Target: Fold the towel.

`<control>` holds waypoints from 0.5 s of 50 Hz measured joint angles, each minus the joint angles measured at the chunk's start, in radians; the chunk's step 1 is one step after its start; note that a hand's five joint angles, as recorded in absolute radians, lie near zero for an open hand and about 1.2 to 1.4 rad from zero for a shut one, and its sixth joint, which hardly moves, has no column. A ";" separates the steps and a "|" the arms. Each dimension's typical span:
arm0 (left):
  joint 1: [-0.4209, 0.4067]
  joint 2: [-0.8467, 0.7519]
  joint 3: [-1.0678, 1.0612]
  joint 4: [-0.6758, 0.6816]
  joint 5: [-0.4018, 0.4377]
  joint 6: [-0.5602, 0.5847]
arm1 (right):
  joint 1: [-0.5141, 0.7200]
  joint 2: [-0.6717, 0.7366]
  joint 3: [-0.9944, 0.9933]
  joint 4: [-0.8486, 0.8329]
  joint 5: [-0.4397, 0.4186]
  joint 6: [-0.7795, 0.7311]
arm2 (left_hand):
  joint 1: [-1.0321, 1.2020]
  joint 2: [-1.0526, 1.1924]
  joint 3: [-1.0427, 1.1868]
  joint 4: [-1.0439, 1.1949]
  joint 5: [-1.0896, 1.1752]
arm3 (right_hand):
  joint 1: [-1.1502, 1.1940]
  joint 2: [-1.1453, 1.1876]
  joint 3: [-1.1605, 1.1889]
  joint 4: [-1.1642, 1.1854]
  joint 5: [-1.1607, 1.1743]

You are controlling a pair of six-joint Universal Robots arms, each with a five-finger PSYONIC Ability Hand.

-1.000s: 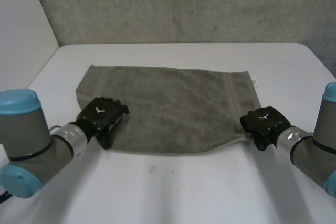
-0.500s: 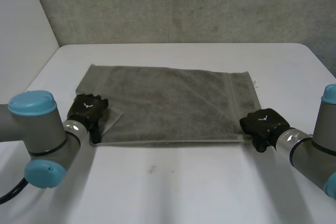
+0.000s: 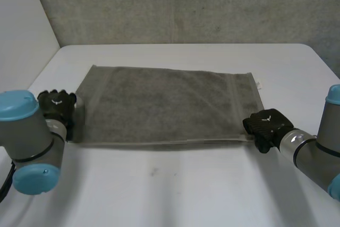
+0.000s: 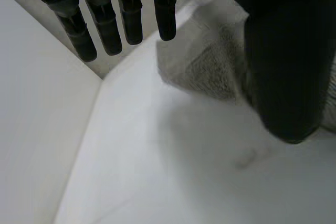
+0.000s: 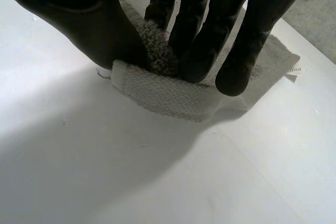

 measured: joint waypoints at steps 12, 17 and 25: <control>0.072 0.064 -0.058 0.084 0.046 0.005 | -0.001 -0.002 0.001 -0.001 -0.001 0.000 | 0.000 0.000 -0.001 0.000 -0.001 | 0.000 0.000 0.000 0.000 0.001; 0.092 0.081 -0.099 0.081 0.158 0.007 | 0.000 -0.002 0.001 -0.001 -0.001 -0.001 | 0.000 0.000 -0.001 0.000 -0.001 | 0.000 0.000 0.000 0.000 0.001; 0.117 0.127 -0.173 0.053 0.396 0.015 | 0.001 -0.001 0.001 0.000 -0.001 -0.001 | 0.004 0.008 0.009 0.004 0.011 | 0.000 0.000 0.000 0.000 0.001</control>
